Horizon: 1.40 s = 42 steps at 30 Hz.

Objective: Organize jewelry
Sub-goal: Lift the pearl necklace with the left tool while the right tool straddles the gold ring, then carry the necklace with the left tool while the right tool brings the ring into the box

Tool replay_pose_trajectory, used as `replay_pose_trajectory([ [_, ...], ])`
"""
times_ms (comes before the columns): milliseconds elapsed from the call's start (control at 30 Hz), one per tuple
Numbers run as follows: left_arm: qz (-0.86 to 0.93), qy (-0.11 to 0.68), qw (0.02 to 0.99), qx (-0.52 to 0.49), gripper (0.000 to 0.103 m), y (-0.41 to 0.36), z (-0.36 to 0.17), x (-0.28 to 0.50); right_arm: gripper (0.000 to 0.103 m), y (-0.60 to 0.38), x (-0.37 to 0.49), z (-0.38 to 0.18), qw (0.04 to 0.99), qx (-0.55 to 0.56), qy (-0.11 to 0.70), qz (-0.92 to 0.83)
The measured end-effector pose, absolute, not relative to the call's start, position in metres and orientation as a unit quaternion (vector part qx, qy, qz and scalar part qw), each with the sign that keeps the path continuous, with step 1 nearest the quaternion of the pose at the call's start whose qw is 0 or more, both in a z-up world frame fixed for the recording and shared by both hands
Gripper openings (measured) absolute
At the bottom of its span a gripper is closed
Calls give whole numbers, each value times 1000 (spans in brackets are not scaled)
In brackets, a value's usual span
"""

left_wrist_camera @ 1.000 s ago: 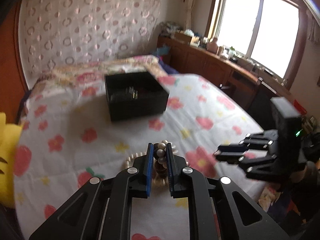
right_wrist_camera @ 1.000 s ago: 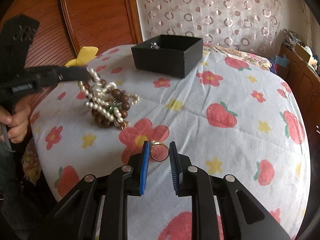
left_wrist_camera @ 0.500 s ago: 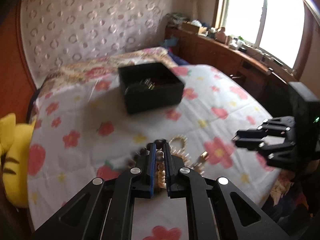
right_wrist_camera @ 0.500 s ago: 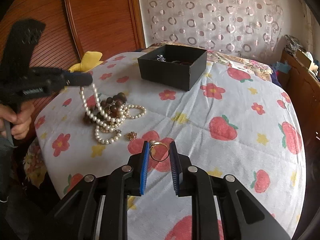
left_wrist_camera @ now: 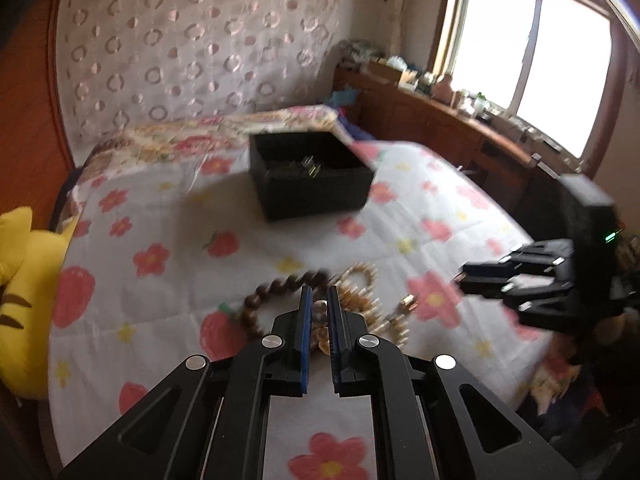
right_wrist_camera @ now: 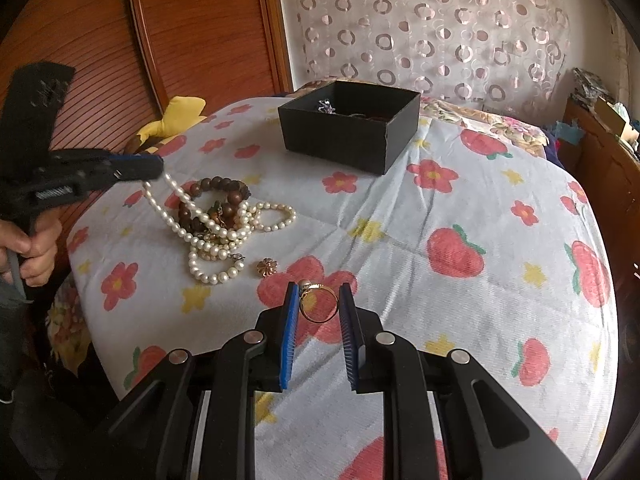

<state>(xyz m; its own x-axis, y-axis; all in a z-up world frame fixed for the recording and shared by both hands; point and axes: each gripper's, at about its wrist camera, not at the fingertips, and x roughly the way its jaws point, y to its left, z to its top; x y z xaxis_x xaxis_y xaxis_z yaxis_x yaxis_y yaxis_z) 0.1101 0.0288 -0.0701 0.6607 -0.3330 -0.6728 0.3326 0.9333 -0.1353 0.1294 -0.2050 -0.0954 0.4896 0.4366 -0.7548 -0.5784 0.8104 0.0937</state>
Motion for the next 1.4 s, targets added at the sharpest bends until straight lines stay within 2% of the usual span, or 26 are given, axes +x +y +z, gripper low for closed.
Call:
replay_pose_trajectory([
  [367,-217,270,938,19,6,-5,34,106,22,-209,129,-62,871,-87,380,297],
  [767,-205,196,958,35,6,-11,115,108,22,-210,135,-16,888,-93,338,296],
  [1100,-187,193,962,44,6,-16,130,161,22,-200,177,18,898,-99,310,295],
  [1400,-169,212,962,28,6,-7,122,237,22,-184,226,22,896,-100,310,303],
])
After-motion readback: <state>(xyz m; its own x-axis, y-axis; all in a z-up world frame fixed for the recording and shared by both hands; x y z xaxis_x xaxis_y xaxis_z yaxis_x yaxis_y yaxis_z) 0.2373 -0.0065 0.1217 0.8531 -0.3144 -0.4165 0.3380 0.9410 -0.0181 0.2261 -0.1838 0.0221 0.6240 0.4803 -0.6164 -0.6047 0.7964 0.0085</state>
